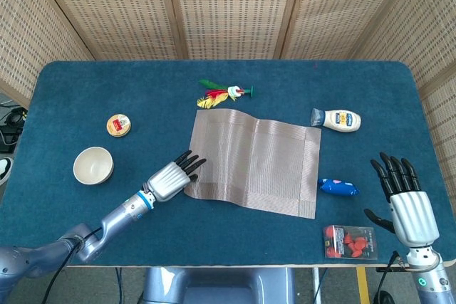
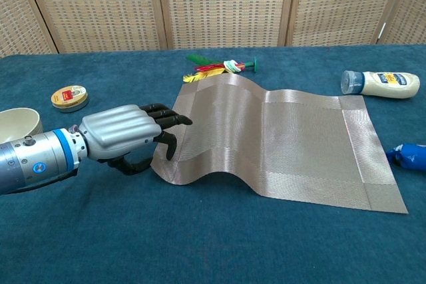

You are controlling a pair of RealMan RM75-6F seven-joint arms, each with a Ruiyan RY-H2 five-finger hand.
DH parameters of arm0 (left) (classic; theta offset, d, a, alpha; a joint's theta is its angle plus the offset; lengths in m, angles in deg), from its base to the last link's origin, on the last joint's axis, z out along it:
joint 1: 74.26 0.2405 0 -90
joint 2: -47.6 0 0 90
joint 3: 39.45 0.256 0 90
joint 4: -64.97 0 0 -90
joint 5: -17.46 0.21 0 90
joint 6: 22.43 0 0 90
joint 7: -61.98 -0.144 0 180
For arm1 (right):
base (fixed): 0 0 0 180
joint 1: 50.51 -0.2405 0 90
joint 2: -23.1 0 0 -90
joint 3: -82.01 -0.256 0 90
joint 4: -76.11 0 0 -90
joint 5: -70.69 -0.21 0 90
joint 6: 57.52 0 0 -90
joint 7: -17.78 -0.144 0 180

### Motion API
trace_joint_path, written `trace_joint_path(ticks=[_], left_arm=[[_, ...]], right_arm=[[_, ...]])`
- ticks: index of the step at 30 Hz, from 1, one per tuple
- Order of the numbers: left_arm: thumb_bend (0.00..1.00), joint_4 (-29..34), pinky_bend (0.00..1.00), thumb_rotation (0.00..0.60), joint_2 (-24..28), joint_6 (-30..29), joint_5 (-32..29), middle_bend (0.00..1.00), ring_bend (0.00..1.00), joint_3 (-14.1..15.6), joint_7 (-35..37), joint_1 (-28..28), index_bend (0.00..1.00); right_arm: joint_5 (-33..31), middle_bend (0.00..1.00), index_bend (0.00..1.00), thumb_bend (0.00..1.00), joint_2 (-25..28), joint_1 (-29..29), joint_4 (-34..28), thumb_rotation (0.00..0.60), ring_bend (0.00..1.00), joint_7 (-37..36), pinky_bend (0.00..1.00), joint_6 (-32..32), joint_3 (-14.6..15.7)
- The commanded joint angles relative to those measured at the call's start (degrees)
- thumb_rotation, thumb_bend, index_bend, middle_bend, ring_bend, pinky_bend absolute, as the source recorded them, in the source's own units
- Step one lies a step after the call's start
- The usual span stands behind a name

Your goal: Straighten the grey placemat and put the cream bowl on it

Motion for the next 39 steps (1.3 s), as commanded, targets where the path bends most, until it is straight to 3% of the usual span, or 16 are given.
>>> trace_joint_path(ticks=[1, 5, 9, 14, 23, 39], left_arm=[[0.57, -0.1, 0.00, 0.600, -0.2, -0.1, -0.1, 0.00, 0.00, 0.0, 0.1, 0.0, 0.41], [0.57, -0.2, 0.00, 0.600, -0.5, -0.2, -0.2, 0.00, 0.00, -0.1, 0.2, -0.1, 0.50], [0.57, 0.1, 0.00, 0.600, -0.5, -0.3, -0.5, 0.00, 0.00, -0.2, 0.7, -0.2, 0.68], [0.57, 0.6, 0.00, 0.600, -0.5, -1.3, -0.4, 0.00, 0.00, -0.2, 1.8, -0.2, 0.78], [0.58, 3.5, 0.00, 0.600, 0.6, -5.1, 2.7, 0.00, 0.00, 1.1, 3.4, -0.3, 0.81], [0.58, 15.5, 0.00, 0.600, 6.7, -8.8, 11.9, 0.00, 0.00, 7.2, -0.4, -1.1, 0.82]], right_arm=[[0.1, 0.00, 0.05, 0.00, 0.0, 0.0, 0.0, 0.600, 0.00, -0.1, 0.00, 0.0, 0.0], [0.4, 0.00, 0.05, 0.00, 0.1, 0.1, 0.0, 0.600, 0.00, -0.4, 0.00, 0.1, -0.1], [0.7, 0.00, 0.05, 0.00, 0.2, 0.2, -0.1, 0.600, 0.00, -0.6, 0.00, 0.2, -0.1], [1.1, 0.00, 0.05, 0.00, 0.2, 0.5, -0.2, 0.600, 0.00, -0.7, 0.00, 0.5, -0.2], [1.6, 0.00, 0.05, 0.00, 0.3, 0.6, -0.4, 0.600, 0.00, -0.7, 0.00, 0.3, -0.1], [2.6, 0.00, 0.05, 0.00, 0.2, 0.9, -0.8, 0.600, 0.00, 0.1, 0.00, 0.6, 0.0]])
